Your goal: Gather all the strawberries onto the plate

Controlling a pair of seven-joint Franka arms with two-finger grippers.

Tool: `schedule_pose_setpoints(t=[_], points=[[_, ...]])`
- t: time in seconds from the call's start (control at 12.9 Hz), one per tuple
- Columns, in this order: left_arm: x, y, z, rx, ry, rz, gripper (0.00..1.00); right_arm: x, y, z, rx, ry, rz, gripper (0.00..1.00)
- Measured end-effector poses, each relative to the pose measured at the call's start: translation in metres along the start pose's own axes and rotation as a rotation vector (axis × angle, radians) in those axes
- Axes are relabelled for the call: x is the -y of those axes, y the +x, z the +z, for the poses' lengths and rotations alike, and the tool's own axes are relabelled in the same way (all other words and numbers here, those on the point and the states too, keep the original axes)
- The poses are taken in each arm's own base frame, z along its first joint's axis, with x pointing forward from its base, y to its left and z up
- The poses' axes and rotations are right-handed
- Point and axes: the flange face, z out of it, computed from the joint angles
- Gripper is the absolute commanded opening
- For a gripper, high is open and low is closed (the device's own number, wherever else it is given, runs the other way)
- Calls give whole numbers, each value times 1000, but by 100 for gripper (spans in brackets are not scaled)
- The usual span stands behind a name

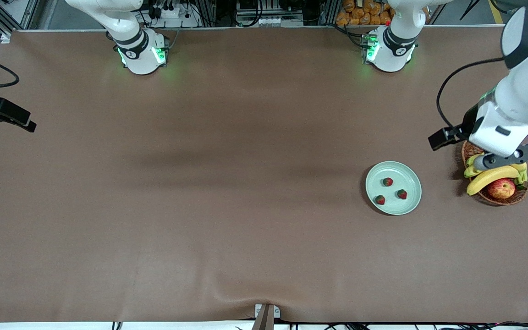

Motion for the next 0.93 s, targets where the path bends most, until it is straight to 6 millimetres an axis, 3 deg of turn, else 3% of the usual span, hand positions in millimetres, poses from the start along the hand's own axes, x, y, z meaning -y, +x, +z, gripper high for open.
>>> schedule_pose_setpoints(t=[0.31,0.7,0.93], points=[[54,-8,-21,-6,-58,100,100,0,0,-1,-2,0,-1,100],[67,-33,-35,10,-42,119,100,-2,0,-3,-6,0,4,100],[76,-37,-39,15,-41,159,100,-2,-1,-5,-6,0,5,100]])
